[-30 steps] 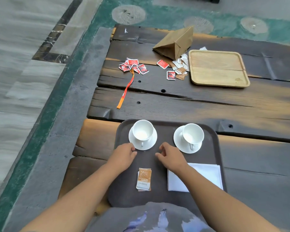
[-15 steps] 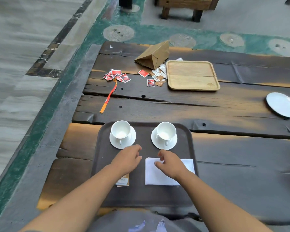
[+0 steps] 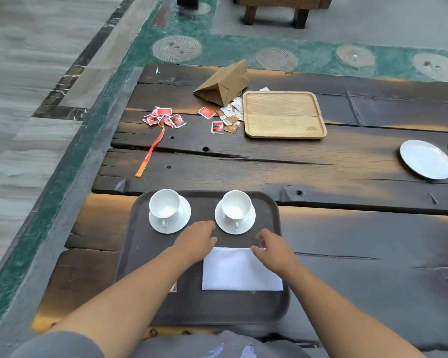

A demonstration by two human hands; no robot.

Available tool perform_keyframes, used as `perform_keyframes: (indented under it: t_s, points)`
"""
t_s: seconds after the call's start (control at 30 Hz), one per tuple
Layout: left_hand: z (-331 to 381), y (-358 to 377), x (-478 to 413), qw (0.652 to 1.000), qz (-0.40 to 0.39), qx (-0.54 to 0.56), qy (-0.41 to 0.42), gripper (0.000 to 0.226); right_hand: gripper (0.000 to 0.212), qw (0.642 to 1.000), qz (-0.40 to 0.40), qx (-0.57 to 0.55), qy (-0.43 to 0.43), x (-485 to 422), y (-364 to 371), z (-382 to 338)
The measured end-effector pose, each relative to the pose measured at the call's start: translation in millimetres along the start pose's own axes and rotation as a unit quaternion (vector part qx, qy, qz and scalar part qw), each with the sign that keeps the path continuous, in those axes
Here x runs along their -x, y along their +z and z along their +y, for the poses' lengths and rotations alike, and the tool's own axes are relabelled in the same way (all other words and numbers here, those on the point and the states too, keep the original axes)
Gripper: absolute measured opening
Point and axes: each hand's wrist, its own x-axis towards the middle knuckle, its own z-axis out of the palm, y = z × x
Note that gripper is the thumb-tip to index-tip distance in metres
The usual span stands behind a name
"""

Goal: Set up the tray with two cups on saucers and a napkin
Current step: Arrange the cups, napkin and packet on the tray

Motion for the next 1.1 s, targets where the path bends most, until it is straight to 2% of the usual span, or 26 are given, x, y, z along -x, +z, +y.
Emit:
perform_keyframes:
  t_s: [0.1, 0.27, 0.67, 1.1]
  points:
    - [1.4, 1.0, -9.6, 1.000, -0.002, -0.001, -0.013, 0.025, 0.032, 1.000, -0.001, -0.011, 0.011, -7.1, -1.8, 3.3]
    - [-0.7, 2.9, -23.8, 0.999, -0.024, 0.023, -0.016, 0.041, 0.029, 1.000, -0.008, -0.008, 0.023, -26.0, -6.4, 5.9]
    - [-11.7, 2.7, -65.2, 0.999, -0.034, 0.018, -0.034, 0.023, 0.017, 0.998, -0.030, -0.025, 0.055, -72.1, -13.3, 4.6]
    - [-14.7, 9.5, -89.2, 0.993, -0.014, 0.082, -0.081, 0.014, 0.021, 0.991, -0.033, -0.008, 0.128, -105.8, -9.1, -2.8]
